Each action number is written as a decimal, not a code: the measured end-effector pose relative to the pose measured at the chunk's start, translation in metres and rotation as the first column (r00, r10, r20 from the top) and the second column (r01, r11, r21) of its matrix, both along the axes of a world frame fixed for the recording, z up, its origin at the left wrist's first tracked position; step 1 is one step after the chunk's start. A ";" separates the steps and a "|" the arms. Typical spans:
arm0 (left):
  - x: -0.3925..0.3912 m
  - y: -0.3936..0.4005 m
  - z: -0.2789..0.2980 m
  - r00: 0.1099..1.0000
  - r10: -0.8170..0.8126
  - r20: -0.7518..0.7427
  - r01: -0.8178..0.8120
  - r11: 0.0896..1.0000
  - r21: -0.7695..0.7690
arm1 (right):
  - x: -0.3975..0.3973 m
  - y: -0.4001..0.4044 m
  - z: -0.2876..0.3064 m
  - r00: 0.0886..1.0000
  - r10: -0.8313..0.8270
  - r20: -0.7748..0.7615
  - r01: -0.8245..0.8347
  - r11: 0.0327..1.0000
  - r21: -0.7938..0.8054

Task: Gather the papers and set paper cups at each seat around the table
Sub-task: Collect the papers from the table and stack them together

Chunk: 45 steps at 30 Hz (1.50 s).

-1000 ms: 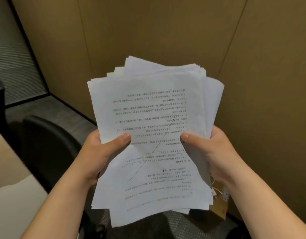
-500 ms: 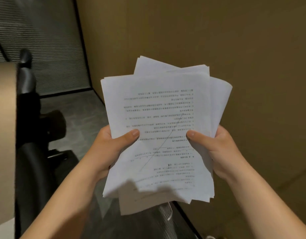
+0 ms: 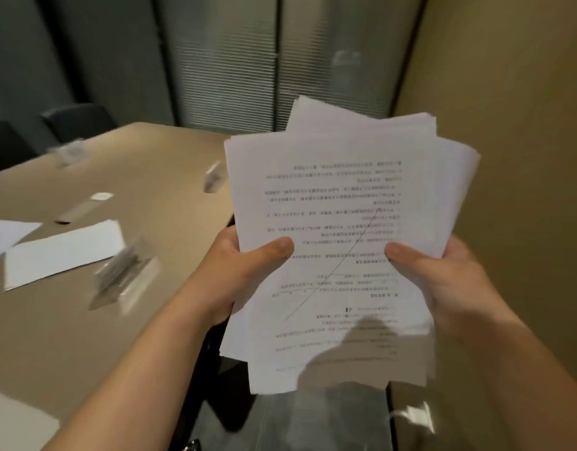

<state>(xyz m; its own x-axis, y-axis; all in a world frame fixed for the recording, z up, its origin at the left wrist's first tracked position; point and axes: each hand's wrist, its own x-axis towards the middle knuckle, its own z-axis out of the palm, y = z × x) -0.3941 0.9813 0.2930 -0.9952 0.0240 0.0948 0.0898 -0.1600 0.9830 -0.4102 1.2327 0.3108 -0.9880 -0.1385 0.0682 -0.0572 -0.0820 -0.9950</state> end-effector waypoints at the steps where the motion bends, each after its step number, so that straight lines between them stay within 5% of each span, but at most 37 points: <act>1: -0.012 -0.009 0.003 1.000 0.025 -0.018 -0.024 1.000 0.007 | -0.025 -0.009 0.003 0.998 0.057 -0.024 -0.057 0.998 -0.003; 4: -0.031 -0.029 -0.001 0.984 0.177 -0.025 -0.177 0.984 0.024 | -0.069 -0.031 0.003 0.978 0.204 -0.044 -0.205 0.978 -0.037; 8: -0.104 -0.097 -0.034 0.921 0.386 0.045 -0.387 0.922 0.010 | -0.194 -0.115 -0.017 0.924 0.382 -0.019 -0.377 0.917 0.129; 17: -0.198 -0.213 -0.059 0.687 0.693 0.218 -0.704 0.710 -0.037 | -0.364 -0.293 -0.043 0.785 0.614 0.082 -0.615 0.756 0.225; 24: -0.219 -0.296 -0.062 0.358 0.888 0.289 -0.931 0.363 0.037 | -0.439 -0.448 -0.054 0.497 0.862 0.098 -0.863 0.478 0.163; 28: -0.226 -0.343 -0.068 0.106 0.949 0.297 -0.994 0.099 0.039 | -0.463 -0.539 -0.075 0.320 0.943 0.088 -0.916 0.284 0.282; 30: -0.228 -0.358 -0.070 0.048 0.952 0.302 -0.999 0.044 0.019 | -0.465 -0.564 -0.081 0.282 0.956 0.077 -0.914 0.244 0.323; 35: -0.239 -0.411 -0.086 -0.021 0.949 0.315 -0.999 -0.011 -0.032 | -0.474 -0.644 -0.101 0.251 0.965 0.080 -0.905 0.204 0.374; 40: -0.233 -0.467 -0.126 0.080 0.889 0.452 -0.996 0.091 -0.002 | -0.482 -0.699 -0.135 0.275 0.940 0.200 -0.902 0.179 0.394; 45: -0.235 -0.513 -0.188 -0.023 0.780 0.625 -0.988 0.079 -0.134 | -0.479 -0.749 -0.176 0.245 0.922 0.298 -0.844 0.052 0.534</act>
